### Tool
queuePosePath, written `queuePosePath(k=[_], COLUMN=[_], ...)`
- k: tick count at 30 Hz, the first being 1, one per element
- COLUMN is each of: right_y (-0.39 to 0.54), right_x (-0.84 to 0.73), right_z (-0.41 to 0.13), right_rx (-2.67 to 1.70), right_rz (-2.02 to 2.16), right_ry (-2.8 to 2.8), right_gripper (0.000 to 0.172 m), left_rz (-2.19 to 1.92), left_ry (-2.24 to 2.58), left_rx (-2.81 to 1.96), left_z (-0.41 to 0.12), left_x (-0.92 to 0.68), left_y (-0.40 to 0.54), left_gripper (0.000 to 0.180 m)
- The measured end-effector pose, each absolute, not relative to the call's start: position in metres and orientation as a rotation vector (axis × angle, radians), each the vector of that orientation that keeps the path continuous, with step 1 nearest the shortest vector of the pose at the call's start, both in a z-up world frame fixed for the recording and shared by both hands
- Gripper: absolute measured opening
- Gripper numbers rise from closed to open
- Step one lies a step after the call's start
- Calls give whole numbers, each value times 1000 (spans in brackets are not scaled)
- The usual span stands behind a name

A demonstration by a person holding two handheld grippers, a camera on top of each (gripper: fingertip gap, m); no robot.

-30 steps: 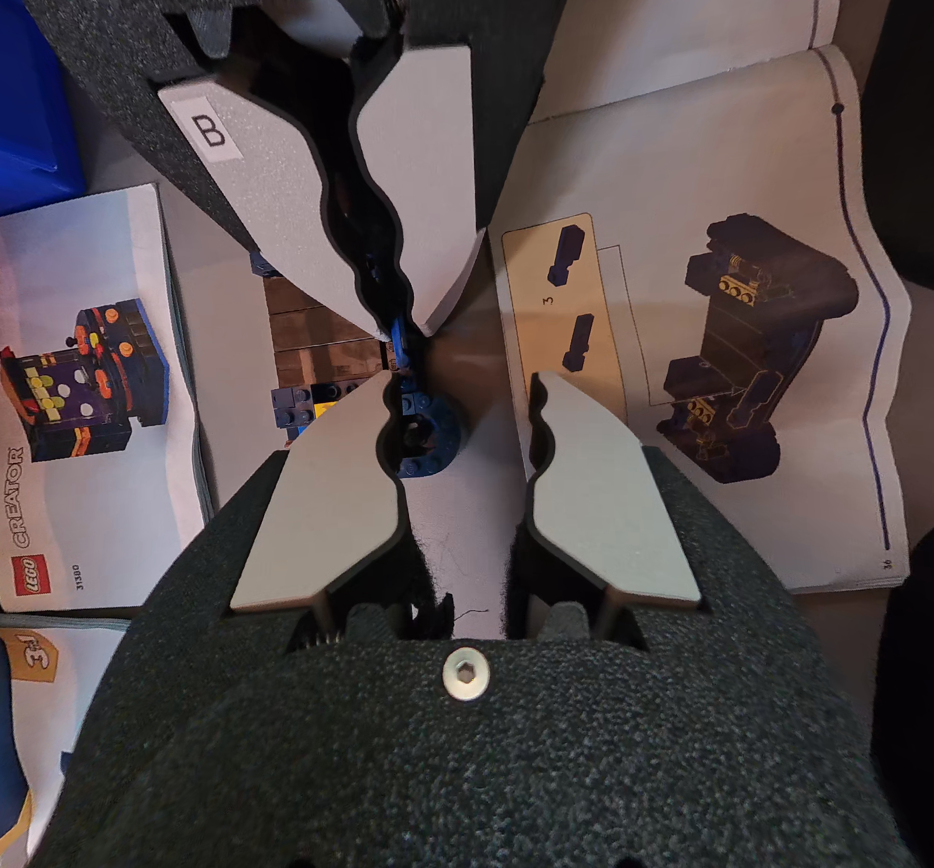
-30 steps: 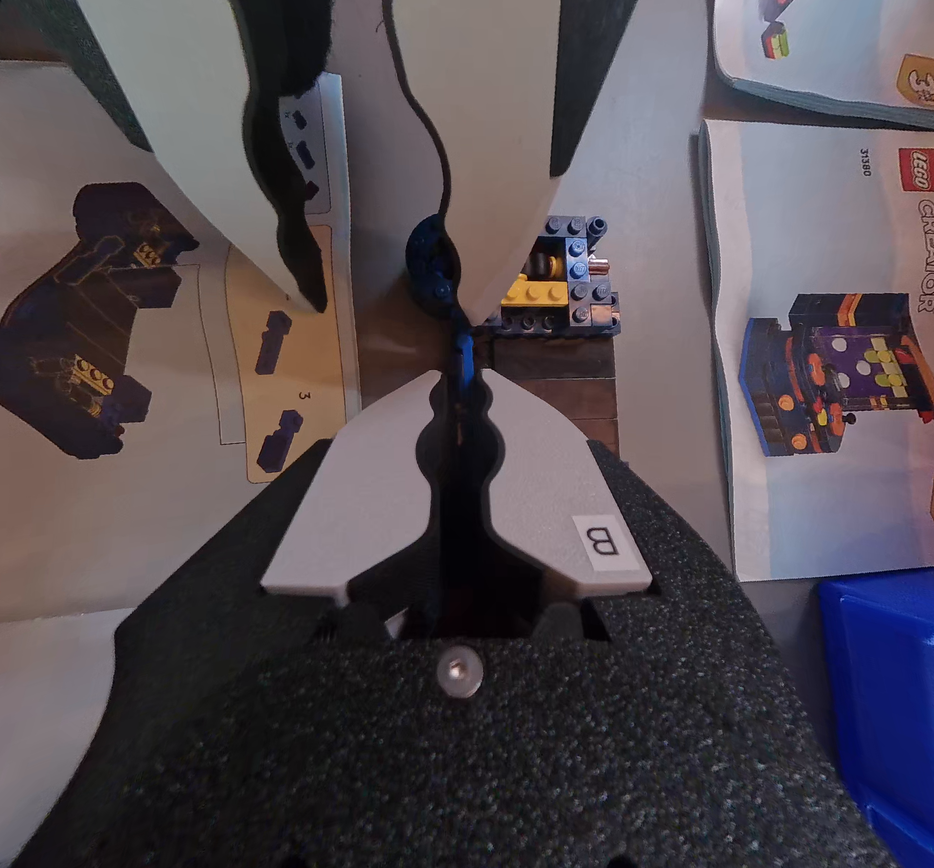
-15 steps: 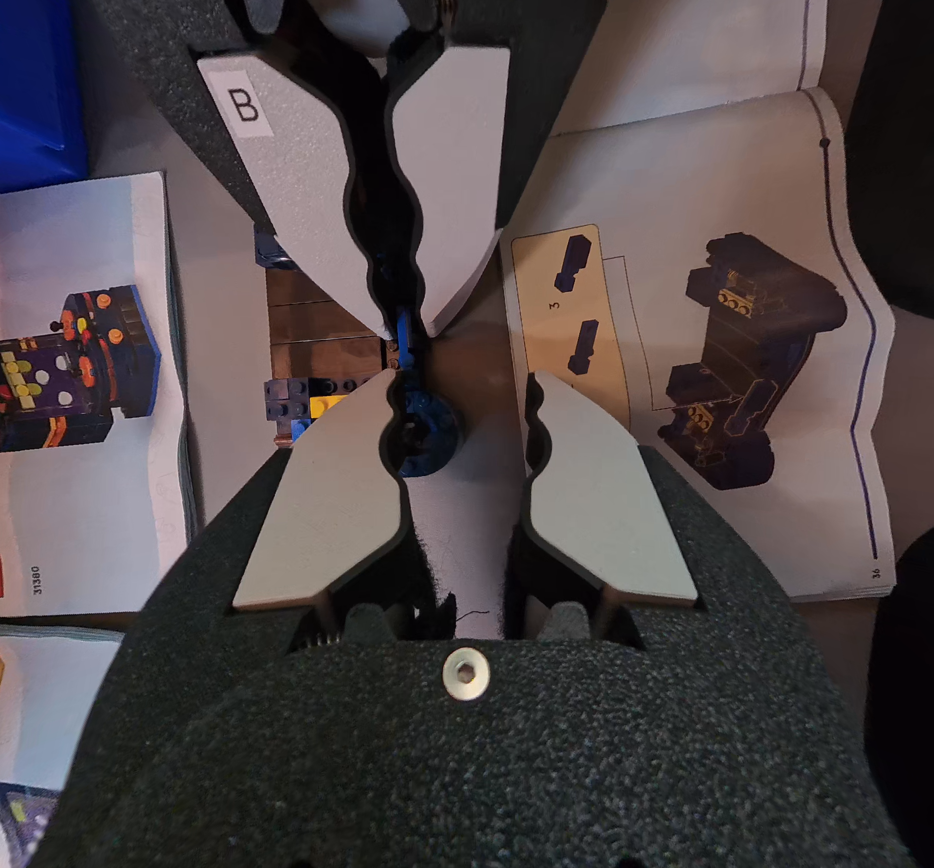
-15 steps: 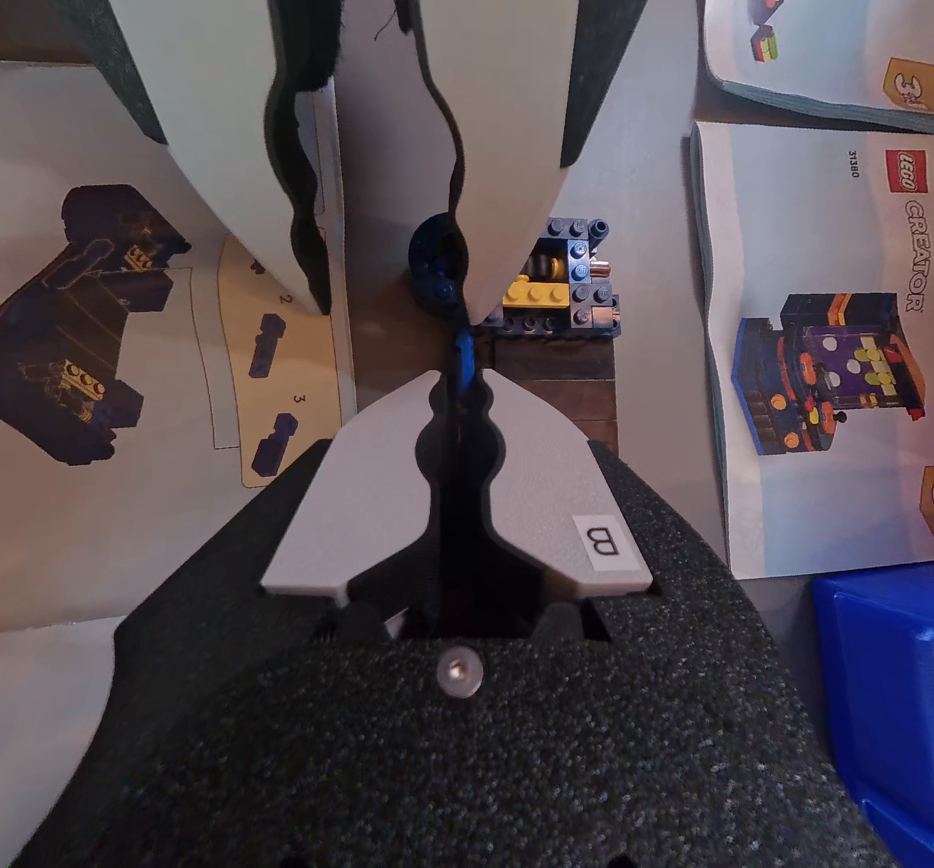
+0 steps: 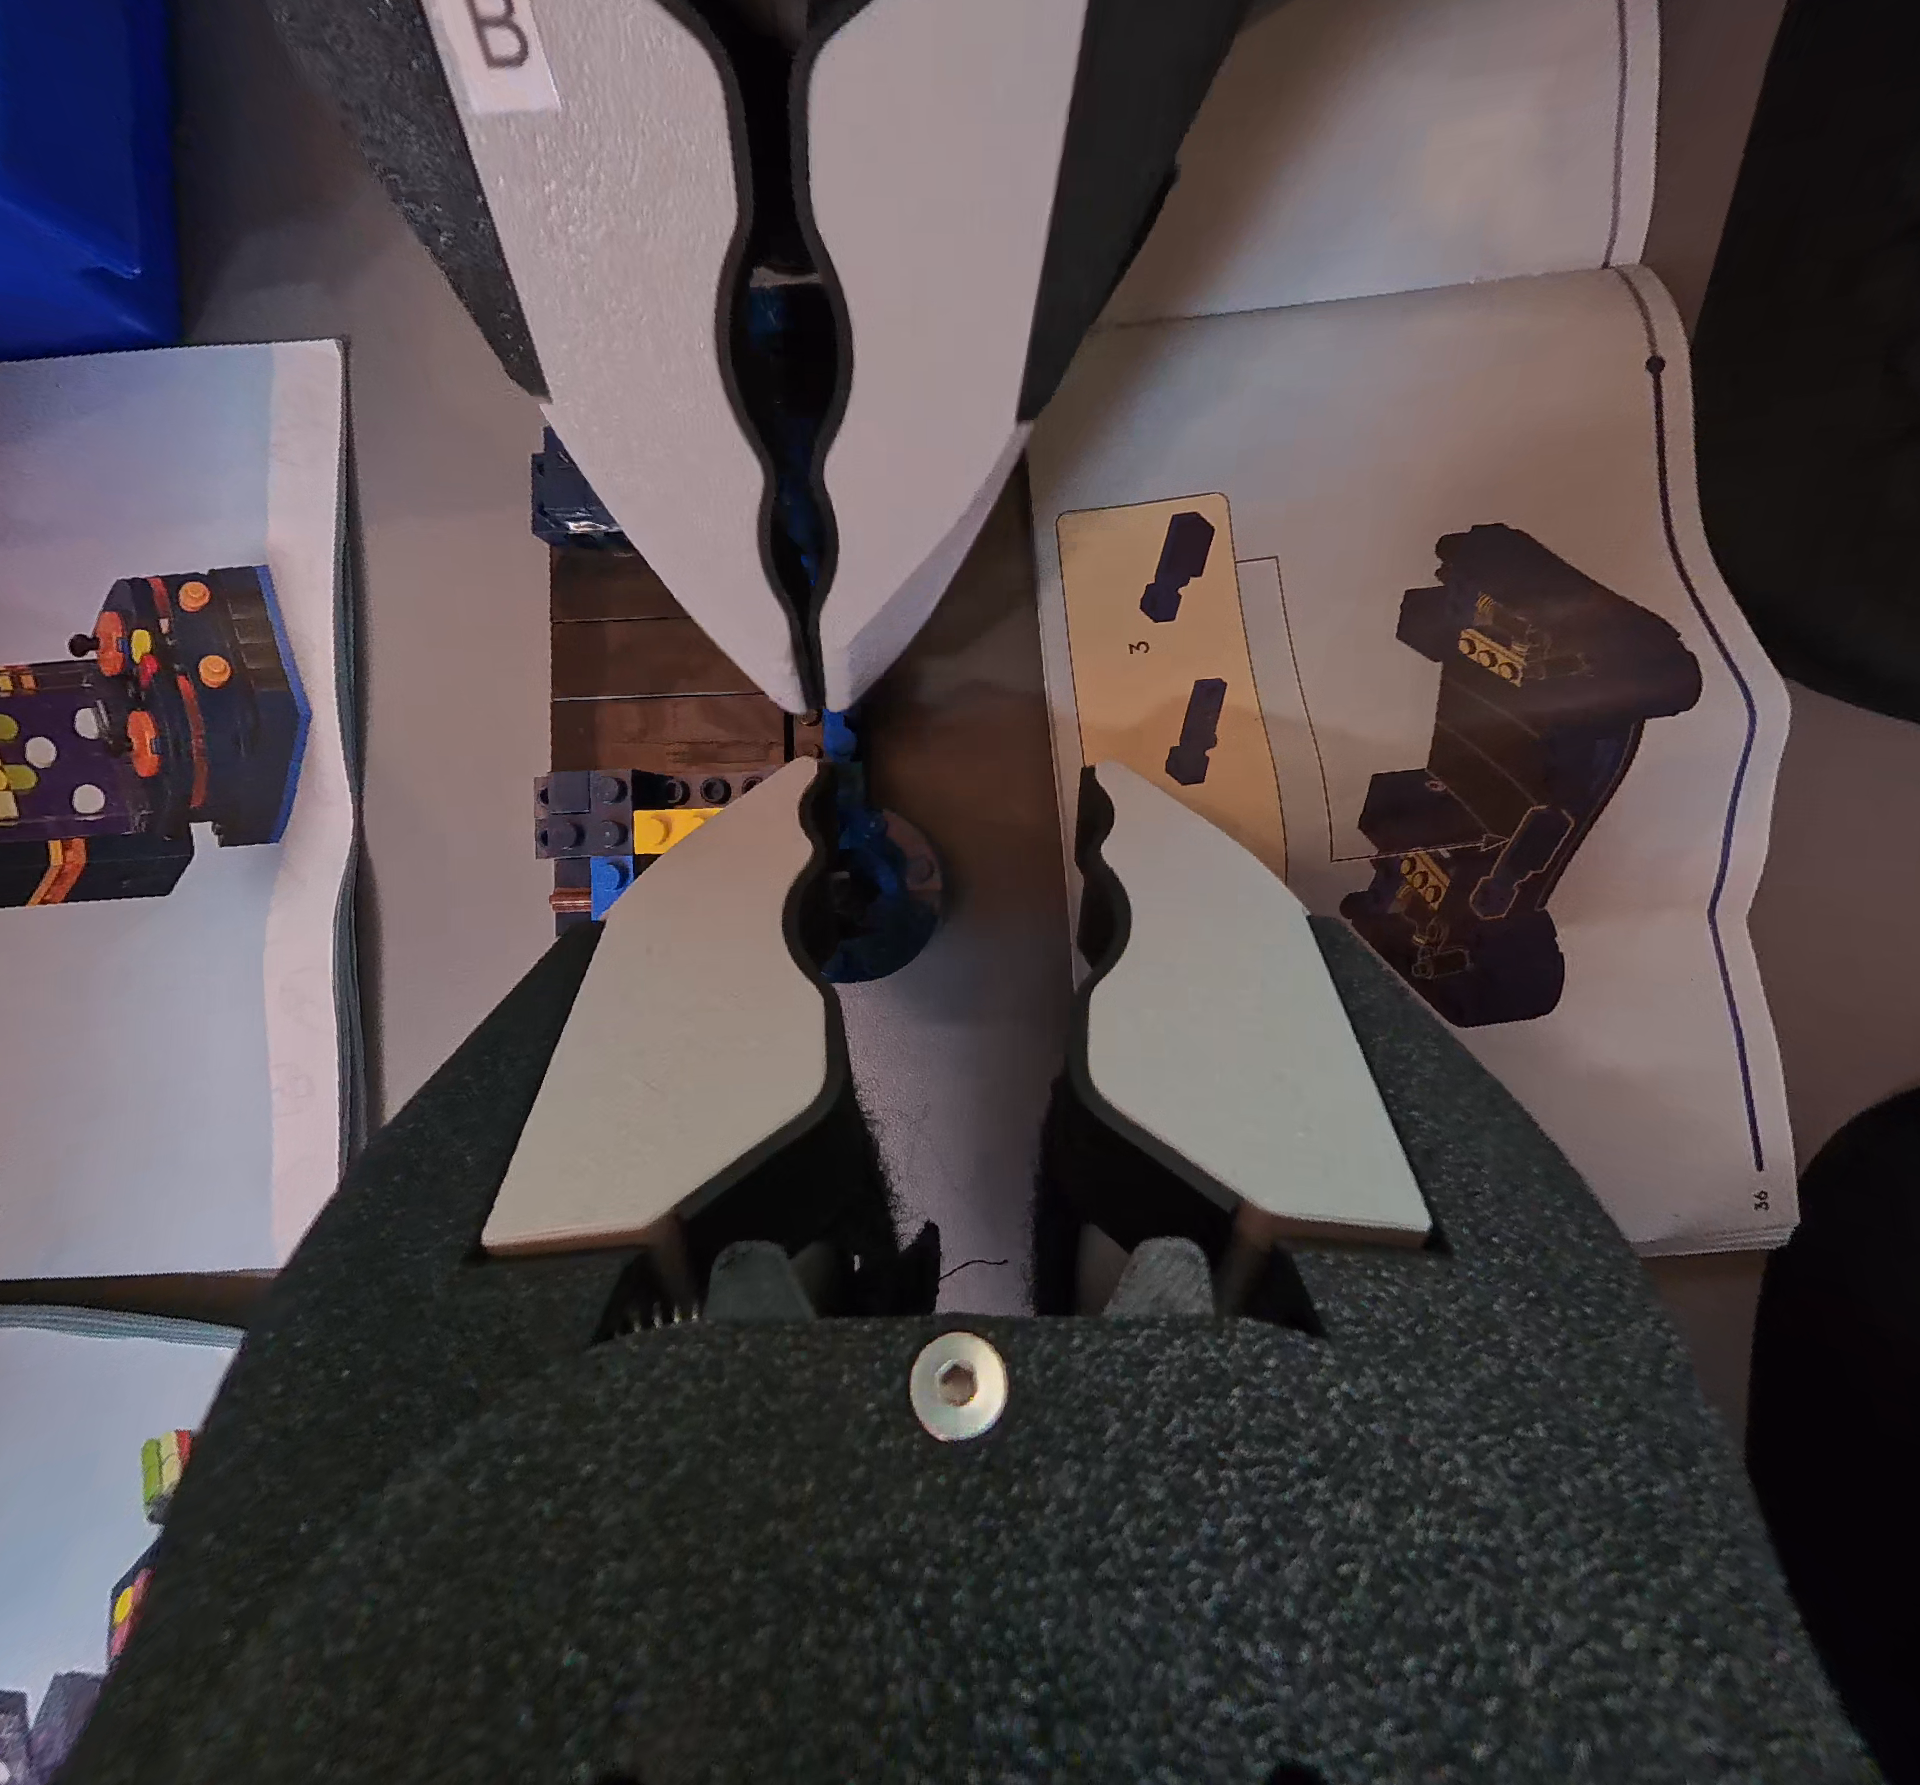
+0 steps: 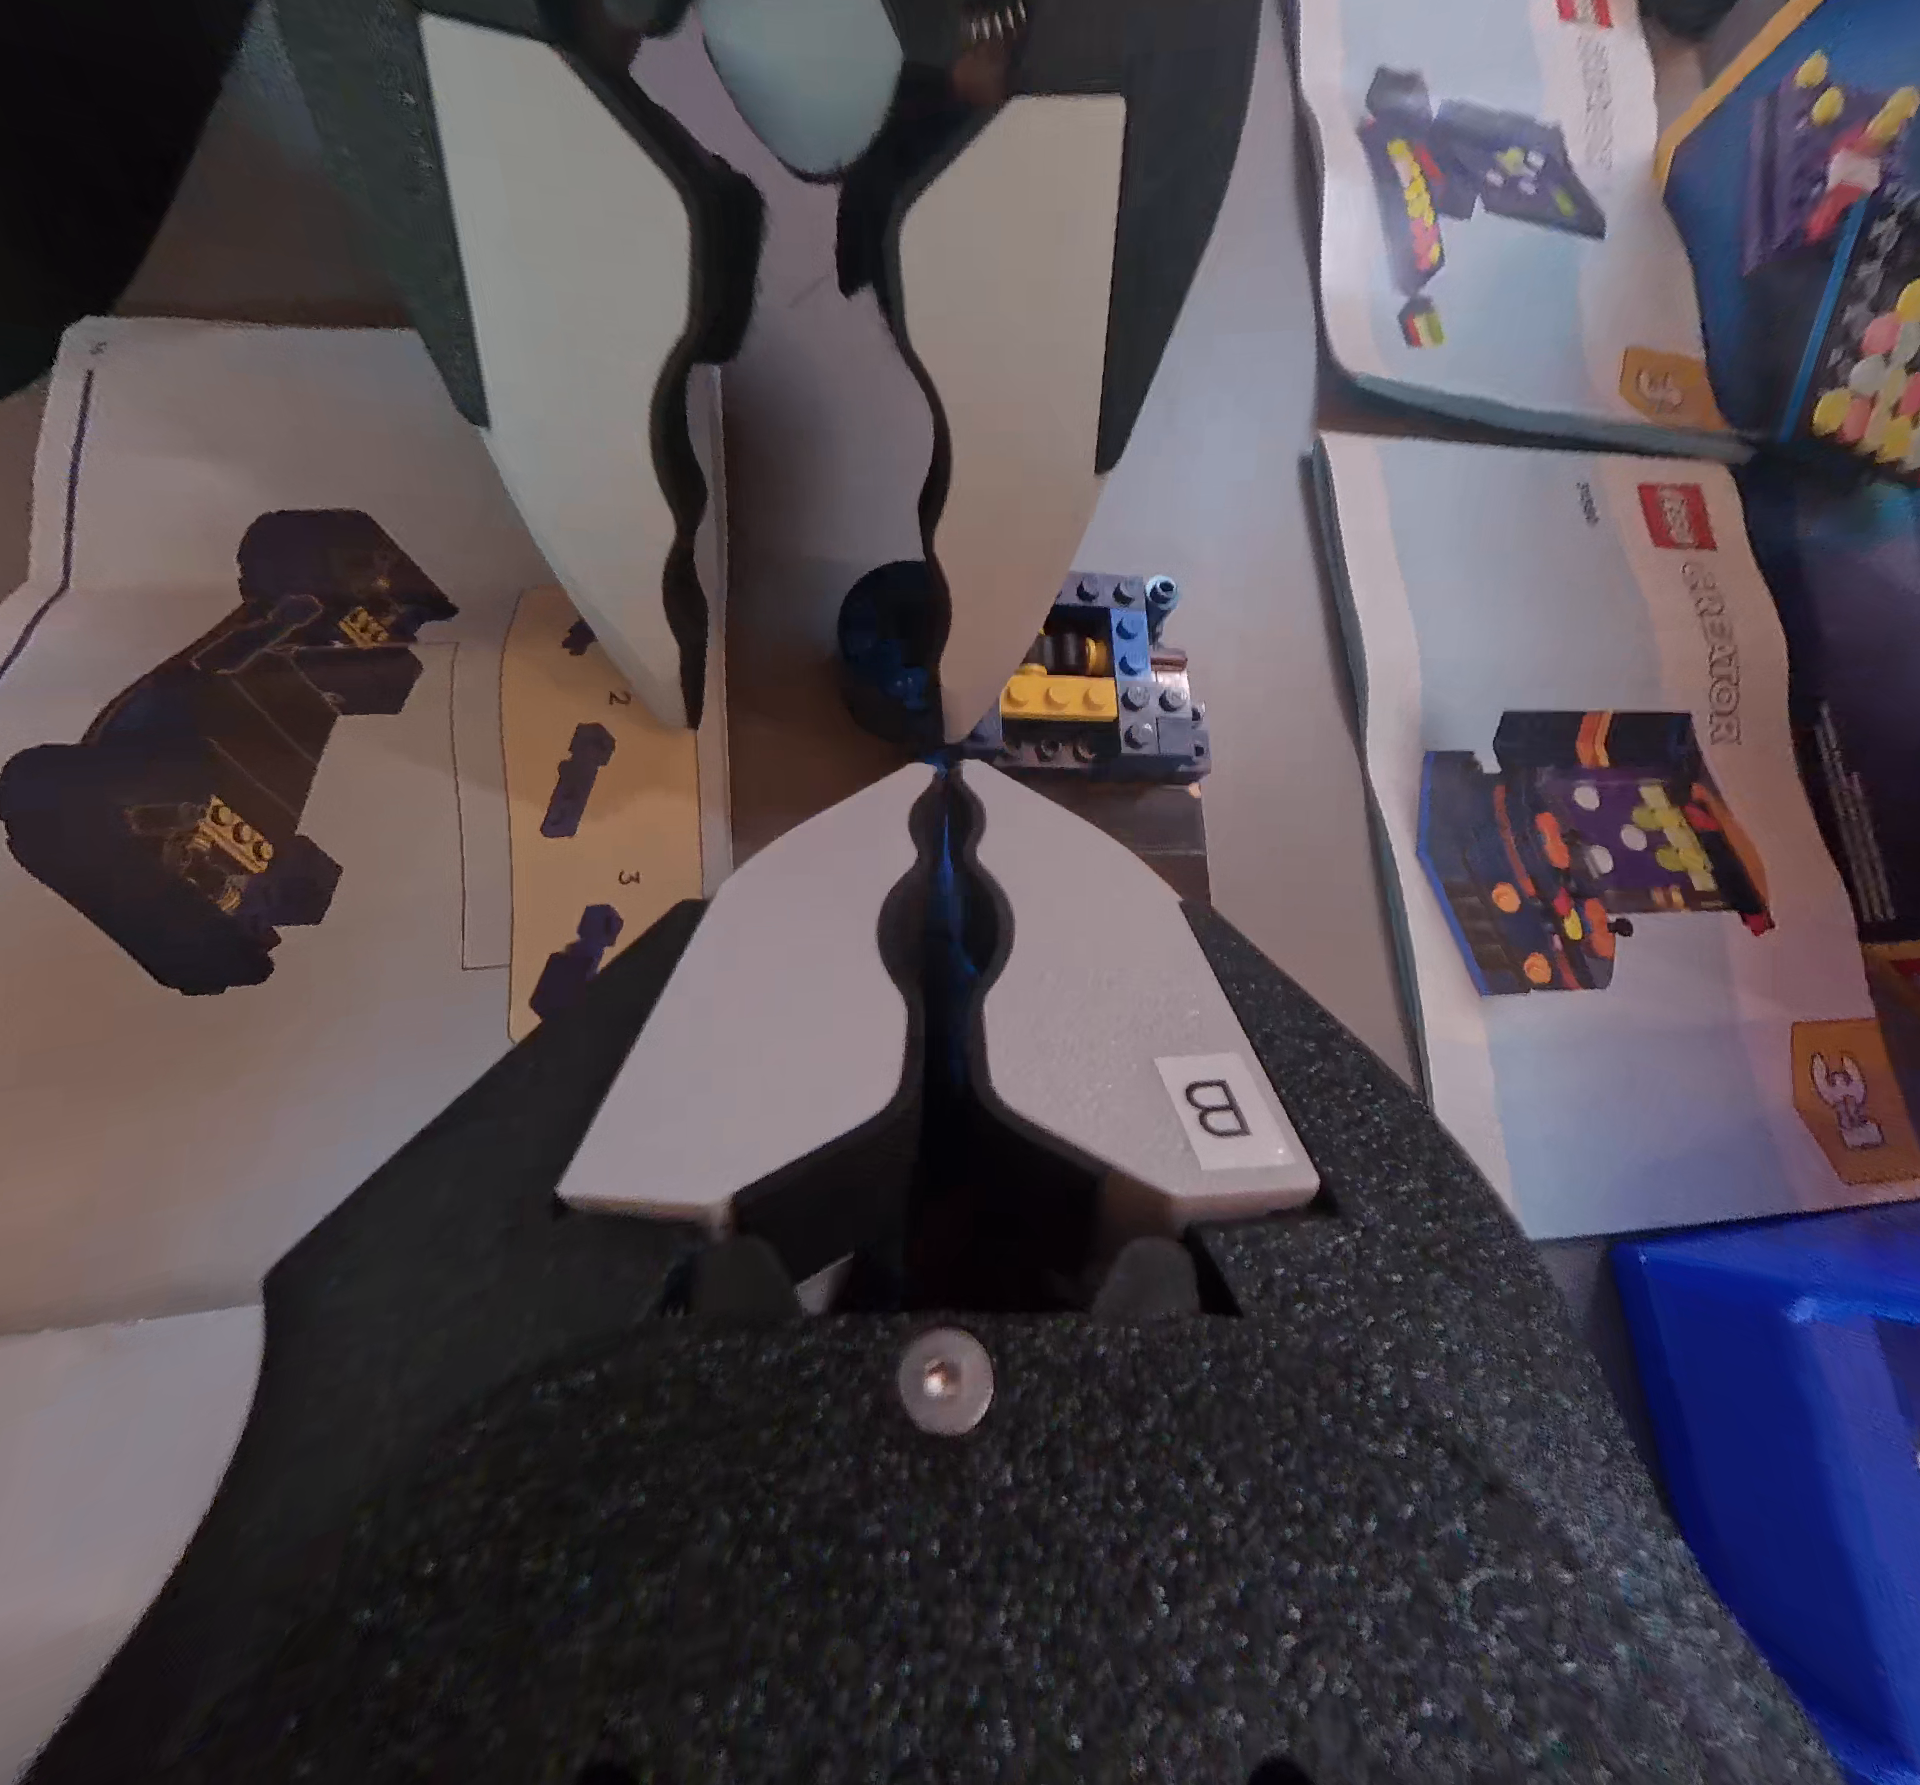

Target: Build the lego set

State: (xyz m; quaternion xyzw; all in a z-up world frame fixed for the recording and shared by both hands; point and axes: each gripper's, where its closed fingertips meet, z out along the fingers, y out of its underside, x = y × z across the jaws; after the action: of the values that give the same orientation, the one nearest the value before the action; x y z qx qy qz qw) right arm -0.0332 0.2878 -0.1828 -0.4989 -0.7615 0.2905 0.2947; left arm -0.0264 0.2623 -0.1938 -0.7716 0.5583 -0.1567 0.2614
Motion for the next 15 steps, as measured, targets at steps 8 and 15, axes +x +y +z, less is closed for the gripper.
queuePosePath(k=[8, 15], right_y=[288, 289], right_x=[-38, -37], right_z=[-191, -189], right_rx=[-1343, -1341], right_rz=[744, 747], right_ry=[-2030, -2025], right_gripper=[0, 0], left_rz=[-458, -481], left_ry=[1493, 1461], left_rx=[-2084, -2079], left_z=[-193, -189], left_x=[-26, -34], left_y=[262, 262], left_gripper=[49, 54])
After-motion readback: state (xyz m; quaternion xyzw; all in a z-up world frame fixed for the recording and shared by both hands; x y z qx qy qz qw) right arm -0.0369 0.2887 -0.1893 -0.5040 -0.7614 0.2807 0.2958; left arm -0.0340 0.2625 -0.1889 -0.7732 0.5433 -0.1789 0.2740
